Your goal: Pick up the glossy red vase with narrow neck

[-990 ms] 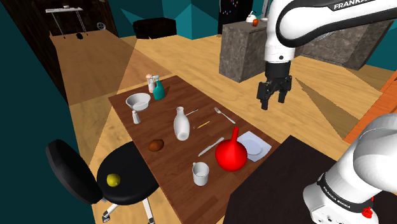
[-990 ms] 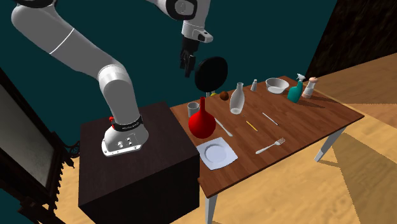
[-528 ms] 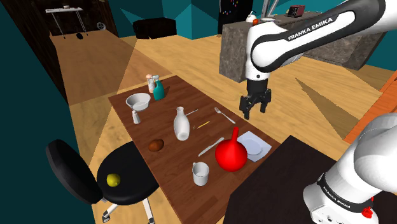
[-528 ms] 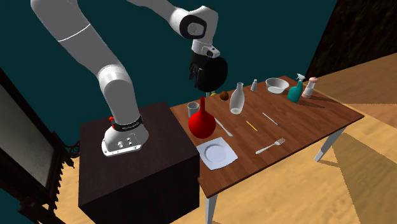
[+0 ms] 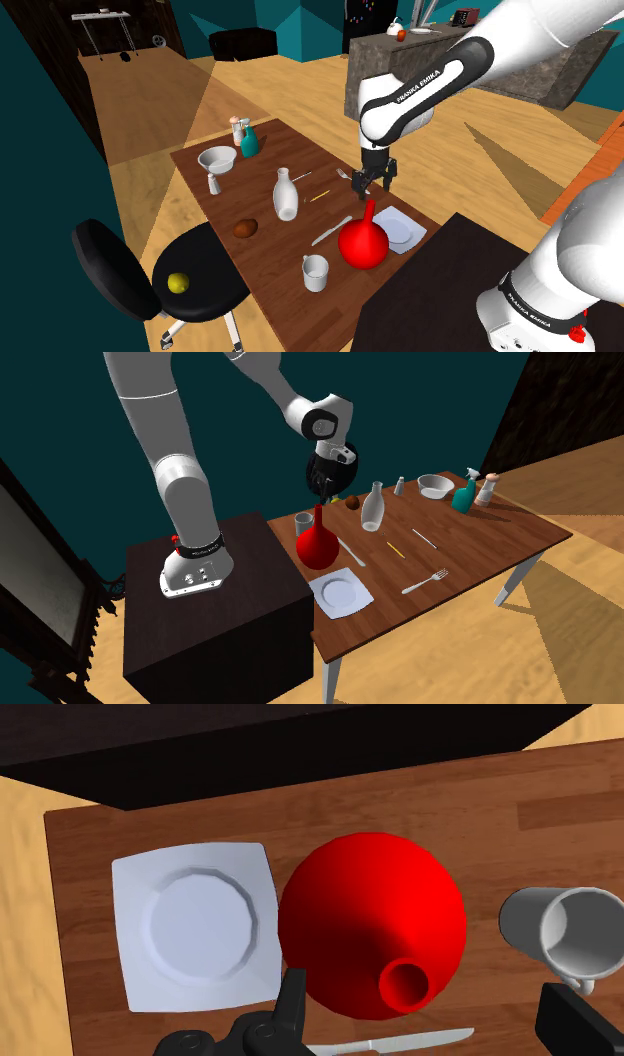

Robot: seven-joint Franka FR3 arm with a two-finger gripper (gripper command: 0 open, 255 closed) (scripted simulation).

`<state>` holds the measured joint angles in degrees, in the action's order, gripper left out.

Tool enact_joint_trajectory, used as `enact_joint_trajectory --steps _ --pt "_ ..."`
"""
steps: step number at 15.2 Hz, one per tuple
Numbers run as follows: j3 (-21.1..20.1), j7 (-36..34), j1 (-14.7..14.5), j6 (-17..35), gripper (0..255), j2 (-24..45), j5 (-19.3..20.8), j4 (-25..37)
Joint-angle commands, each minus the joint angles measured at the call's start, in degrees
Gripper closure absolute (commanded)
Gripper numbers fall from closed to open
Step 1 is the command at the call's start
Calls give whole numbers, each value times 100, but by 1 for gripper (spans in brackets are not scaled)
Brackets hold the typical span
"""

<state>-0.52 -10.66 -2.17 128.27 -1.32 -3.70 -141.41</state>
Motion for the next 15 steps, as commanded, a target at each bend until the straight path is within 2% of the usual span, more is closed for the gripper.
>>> enact_joint_trajectory --steps 1,7,10,11,15 --pt "-6 -9 -5 257 0 278 5 35" --pt "-10 23 -8 740 0 694 -21 -32" --pt "-11 27 -9 785 0 735 -24 -36" --pt "-10 29 -7 785 255 733 -23 -37" --pt "-10 29 -7 785 255 735 -23 -36"
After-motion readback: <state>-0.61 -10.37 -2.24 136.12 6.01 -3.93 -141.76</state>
